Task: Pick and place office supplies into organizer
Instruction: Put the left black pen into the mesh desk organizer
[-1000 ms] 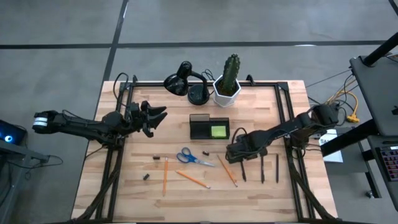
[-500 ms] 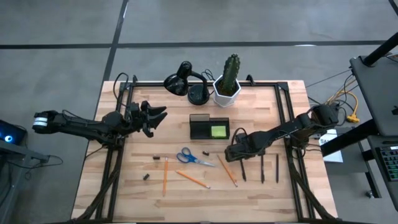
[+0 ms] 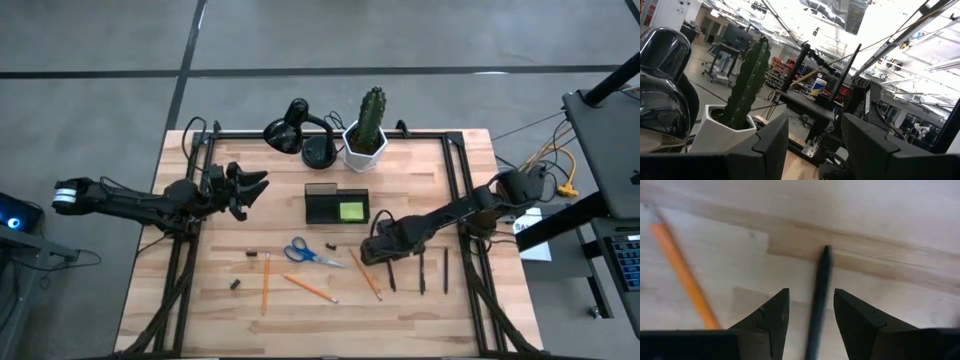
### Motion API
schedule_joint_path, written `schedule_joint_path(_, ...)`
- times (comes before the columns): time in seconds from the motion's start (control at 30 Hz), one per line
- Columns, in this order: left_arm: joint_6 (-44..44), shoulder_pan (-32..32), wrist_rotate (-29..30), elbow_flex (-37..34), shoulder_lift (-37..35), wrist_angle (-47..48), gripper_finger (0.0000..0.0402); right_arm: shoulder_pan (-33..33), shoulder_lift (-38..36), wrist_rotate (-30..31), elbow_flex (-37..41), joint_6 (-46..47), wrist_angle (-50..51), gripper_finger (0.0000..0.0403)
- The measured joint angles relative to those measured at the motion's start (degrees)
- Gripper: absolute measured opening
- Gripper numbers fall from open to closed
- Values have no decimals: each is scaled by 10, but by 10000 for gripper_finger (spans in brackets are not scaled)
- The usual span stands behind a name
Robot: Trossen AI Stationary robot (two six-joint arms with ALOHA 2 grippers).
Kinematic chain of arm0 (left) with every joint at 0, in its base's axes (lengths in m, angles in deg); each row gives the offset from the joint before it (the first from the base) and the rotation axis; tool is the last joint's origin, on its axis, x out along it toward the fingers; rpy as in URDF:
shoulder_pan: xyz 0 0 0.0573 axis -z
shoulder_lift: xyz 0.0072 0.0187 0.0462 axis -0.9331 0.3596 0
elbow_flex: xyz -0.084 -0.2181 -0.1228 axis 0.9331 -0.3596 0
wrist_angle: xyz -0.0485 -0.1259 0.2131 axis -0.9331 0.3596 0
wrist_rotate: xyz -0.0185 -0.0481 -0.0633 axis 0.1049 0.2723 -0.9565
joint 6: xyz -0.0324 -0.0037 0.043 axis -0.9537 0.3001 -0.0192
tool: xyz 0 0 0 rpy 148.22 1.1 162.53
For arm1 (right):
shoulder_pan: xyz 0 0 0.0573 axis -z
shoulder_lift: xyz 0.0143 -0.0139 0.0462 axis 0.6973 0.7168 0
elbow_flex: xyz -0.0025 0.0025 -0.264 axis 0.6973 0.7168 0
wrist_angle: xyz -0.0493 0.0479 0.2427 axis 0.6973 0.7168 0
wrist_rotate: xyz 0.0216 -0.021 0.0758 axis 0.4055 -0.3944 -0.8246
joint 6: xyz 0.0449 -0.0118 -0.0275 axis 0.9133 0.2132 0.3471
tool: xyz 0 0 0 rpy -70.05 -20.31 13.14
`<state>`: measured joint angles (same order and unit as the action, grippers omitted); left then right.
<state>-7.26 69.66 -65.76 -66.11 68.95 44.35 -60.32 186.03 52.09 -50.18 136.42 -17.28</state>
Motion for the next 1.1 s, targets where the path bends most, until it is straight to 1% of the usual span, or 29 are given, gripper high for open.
schedule_joint_path(0.23, 0, 0, 0, 0, 0, 0, 168, -6, 21, -1, -1, 9, -1, 144)
schedule_joint_path(0.5, 0, 0, 0, 0, 0, 0, 168, -6, 22, -3, -1, 3, -1, 140)
schedule_joint_path(0.6, 0, 0, 0, 0, 0, 0, 168, -6, 23, -16, -1, -19, 0, 128)
schedule_joint_path(0.73, 0, 0, 0, 0, 0, 0, 168, -6, 23, -22, -1, -23, 0, 107)
schedule_joint_path(1.1, 0, 0, 0, 0, 0, 0, 168, -6, 23, -30, 0, -44, -2, 34)
